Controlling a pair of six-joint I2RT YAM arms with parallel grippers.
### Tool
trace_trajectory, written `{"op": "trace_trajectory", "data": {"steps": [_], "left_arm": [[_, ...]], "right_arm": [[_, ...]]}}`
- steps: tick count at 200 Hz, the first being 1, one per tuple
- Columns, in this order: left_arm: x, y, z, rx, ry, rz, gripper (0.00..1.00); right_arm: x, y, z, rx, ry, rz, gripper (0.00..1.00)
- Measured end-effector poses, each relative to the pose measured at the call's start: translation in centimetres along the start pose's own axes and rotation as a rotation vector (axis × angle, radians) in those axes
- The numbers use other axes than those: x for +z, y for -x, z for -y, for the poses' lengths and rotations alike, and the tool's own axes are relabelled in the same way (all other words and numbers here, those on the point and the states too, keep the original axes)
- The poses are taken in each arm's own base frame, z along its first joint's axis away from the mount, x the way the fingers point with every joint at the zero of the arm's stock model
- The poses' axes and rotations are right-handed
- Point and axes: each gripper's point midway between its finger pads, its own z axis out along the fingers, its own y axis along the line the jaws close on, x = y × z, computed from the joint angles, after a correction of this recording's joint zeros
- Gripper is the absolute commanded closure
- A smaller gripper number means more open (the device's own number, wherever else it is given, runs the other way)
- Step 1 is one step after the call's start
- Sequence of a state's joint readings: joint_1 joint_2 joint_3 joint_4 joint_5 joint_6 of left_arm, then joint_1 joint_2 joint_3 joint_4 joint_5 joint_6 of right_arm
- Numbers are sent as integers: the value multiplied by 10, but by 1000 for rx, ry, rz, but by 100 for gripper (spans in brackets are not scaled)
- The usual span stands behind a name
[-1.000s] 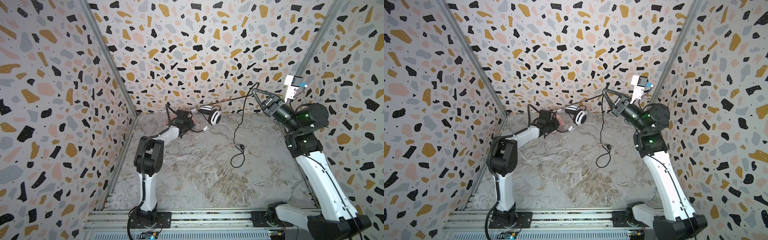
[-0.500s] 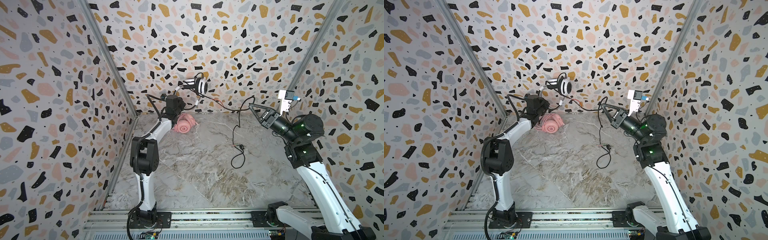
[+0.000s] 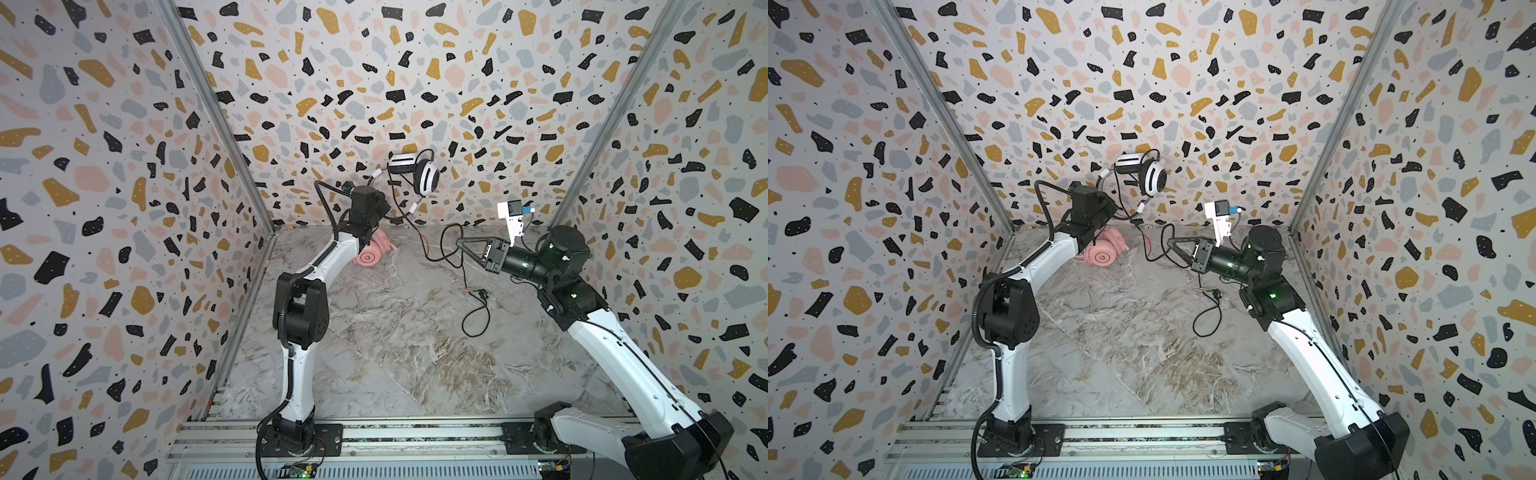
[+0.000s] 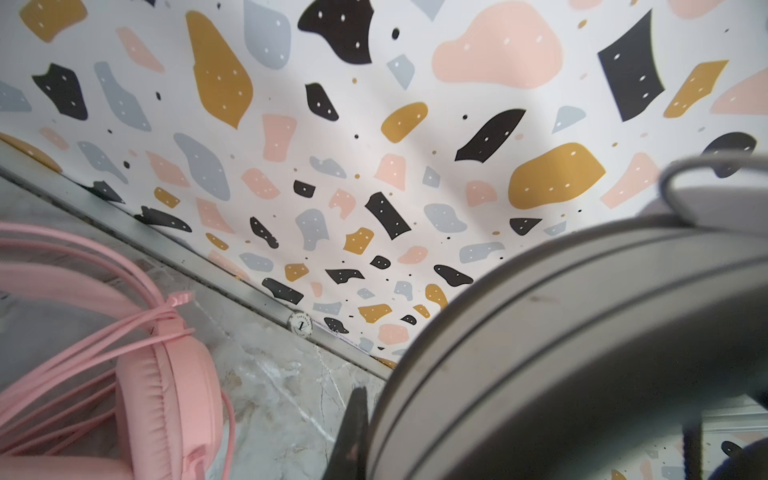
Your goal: Wrap the headphones
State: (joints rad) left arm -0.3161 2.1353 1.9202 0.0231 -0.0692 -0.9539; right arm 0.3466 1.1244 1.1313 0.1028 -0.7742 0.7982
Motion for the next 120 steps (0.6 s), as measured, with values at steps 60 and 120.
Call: {"op": "trace_trajectory", "data": {"steps": [60, 120], "left_arm": [[-22, 38, -19, -8, -24, -22, 100], [-88, 61, 19, 29, -219, -94, 100]], "right_arm": [[-58, -1, 107, 121, -266, 97, 100], [-71, -2, 157, 155, -345, 126, 100]]}}
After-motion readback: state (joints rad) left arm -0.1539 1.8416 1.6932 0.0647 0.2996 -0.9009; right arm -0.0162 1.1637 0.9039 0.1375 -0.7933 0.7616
